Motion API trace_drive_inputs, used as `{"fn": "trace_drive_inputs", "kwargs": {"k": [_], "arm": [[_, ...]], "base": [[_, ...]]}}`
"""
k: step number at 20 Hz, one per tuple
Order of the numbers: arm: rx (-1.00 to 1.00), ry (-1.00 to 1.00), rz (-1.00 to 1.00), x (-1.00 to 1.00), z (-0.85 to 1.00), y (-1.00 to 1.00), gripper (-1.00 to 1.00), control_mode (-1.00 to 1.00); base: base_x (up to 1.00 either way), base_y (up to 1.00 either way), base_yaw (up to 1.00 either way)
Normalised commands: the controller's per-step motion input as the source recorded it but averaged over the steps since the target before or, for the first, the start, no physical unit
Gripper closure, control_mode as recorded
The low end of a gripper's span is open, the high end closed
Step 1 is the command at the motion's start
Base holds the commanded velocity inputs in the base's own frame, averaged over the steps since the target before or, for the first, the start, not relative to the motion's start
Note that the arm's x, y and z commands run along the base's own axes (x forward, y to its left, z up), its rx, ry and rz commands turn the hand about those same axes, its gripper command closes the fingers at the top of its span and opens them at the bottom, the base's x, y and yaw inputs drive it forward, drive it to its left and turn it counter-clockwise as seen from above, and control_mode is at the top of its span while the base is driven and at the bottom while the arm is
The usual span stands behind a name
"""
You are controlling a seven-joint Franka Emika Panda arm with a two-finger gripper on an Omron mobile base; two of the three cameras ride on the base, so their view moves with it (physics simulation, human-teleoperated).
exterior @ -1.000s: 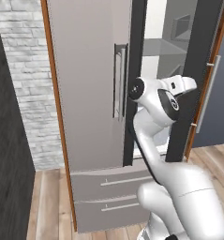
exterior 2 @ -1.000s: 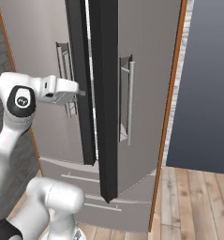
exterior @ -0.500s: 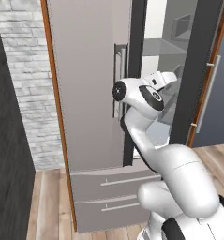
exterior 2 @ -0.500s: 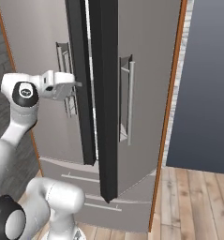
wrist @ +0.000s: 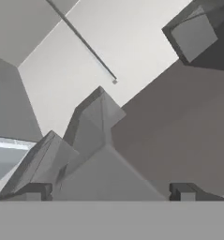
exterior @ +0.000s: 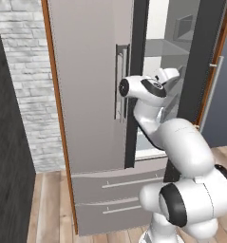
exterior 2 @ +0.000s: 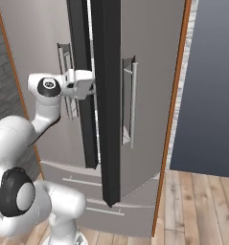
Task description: Retrieve the sausage and cheese from the fridge and place them on the cutting board on the counter.
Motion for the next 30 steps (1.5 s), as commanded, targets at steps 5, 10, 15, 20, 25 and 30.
{"fn": "trace_drive_inputs", "kwargs": {"k": [5, 10, 15, 20, 25, 30], "arm": [[-0.12, 0.00, -0.06, 0.36, -0.25, -0.56, -1.00, -1.00], [-0.09, 0.03, -0.12, -0.15, -0.09, -0.81, -1.00, -1.00], [-0.02, 0.10, -0.15, -0.40, 0.00, -1.00, -1.00, -1.00], [0.00, 0.18, -0.13, -0.65, 0.00, -1.00, -1.00, -1.00], [0.04, 0.20, -0.11, -0.49, -0.01, -1.00, -1.00, -1.00], [0.00, 0.14, -0.09, -0.16, -0.15, -1.00, -1.00, -1.00]], "base": [[0.00, 0.00, 0.00], [0.00, 0.00, 0.00], [0.00, 0.00, 0.00], [0.00, 0.00, 0.00], [0.00, 0.00, 0.00], [0.00, 0.00, 0.00]]}}
